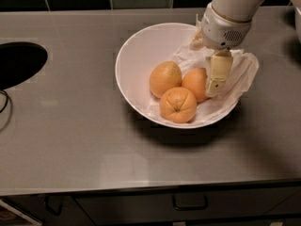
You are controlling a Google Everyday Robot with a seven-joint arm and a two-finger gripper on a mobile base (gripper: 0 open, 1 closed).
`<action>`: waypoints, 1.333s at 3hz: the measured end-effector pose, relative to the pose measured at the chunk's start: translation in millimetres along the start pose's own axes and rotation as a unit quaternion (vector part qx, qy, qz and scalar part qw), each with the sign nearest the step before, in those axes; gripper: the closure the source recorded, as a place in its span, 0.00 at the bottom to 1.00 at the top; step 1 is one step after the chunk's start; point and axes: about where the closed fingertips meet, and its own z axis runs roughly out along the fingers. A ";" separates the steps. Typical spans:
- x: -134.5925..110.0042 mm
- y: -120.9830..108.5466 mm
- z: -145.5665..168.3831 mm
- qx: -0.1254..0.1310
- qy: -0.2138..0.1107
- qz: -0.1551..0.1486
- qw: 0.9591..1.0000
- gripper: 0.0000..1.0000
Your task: Pick orange from white bowl
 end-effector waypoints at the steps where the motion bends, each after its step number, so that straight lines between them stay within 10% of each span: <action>1: -0.2 2.2 8.6 -0.009 -0.003 0.000 1.000 0.19; 4: 2.3 7.3 20.2 -0.017 -0.007 0.002 1.000 0.26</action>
Offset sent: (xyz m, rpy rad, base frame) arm -0.0120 -0.0028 -0.0196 -0.0046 0.0644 0.0116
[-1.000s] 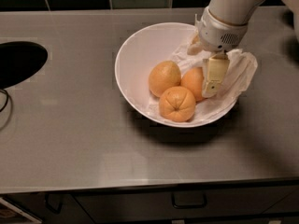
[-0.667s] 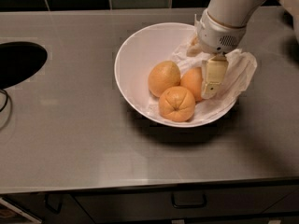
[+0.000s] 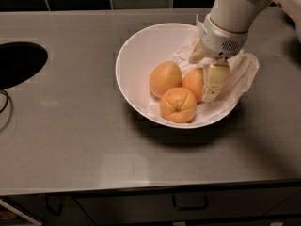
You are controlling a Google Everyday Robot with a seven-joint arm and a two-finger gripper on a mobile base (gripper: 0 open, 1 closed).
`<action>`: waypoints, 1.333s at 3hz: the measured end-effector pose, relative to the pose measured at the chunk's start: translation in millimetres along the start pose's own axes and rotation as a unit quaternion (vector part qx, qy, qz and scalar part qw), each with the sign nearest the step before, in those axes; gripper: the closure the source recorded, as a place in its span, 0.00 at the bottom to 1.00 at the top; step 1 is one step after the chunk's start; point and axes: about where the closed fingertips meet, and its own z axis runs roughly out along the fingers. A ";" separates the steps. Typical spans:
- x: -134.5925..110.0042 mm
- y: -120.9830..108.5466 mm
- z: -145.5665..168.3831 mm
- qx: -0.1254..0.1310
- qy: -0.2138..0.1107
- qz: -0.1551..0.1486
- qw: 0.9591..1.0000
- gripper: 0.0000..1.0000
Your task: Pick orange from white bowl
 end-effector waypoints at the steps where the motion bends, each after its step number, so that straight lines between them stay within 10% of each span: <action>1: 2.6 5.2 7.5 -0.005 -0.001 0.002 1.000 0.26; 4: 4.2 -2.8 21.8 -0.016 0.002 -0.007 1.000 0.26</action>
Offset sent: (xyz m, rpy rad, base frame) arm -0.0137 -0.0081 -0.0169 -0.0048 0.0468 0.0002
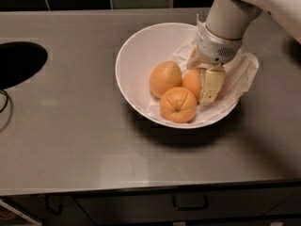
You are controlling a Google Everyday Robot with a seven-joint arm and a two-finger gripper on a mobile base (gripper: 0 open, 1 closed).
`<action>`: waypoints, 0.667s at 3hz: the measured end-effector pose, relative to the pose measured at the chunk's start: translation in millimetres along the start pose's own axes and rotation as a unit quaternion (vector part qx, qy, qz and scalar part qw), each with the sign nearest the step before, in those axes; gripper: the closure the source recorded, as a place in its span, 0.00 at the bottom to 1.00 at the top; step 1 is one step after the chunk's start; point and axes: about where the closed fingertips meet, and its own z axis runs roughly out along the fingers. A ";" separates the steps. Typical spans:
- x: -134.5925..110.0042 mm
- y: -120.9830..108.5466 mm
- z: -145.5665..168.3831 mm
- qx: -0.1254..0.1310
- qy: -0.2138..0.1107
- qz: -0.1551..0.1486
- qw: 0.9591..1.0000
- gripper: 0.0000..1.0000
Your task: Pick orange from white bowl
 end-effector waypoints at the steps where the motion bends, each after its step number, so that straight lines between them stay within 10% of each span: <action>1: 0.7 -4.7 5.5 -0.005 0.002 -0.004 1.000 0.30; 2: 0.8 -5.5 6.5 -0.006 0.002 -0.004 1.000 0.32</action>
Offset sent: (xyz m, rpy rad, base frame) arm 0.0039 -0.0036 -0.0114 -0.0221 0.0466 0.0173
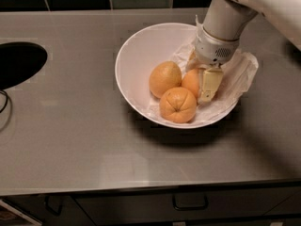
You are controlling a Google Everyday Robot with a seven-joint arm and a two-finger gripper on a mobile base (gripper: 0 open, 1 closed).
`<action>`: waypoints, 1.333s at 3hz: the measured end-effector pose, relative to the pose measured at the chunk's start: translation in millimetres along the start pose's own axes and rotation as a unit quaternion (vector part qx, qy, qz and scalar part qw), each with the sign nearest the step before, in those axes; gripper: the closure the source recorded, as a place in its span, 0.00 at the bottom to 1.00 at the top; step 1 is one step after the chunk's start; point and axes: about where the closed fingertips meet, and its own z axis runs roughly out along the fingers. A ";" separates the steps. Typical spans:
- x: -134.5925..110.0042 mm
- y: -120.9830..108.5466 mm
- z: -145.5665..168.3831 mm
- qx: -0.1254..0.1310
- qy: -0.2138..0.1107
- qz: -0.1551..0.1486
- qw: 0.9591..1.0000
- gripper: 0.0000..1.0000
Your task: Pick orange from white bowl
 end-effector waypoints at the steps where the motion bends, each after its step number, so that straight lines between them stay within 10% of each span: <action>1: 0.5 -1.6 2.3 -0.002 0.001 -0.001 1.000 0.32; 2: 1.0 -2.7 4.0 -0.004 0.001 -0.001 1.000 0.32; 4: 1.0 -2.7 4.0 -0.003 0.001 -0.001 1.000 0.74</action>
Offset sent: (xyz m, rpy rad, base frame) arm -0.0020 -0.0045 -0.0054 -0.0164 0.0365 0.0071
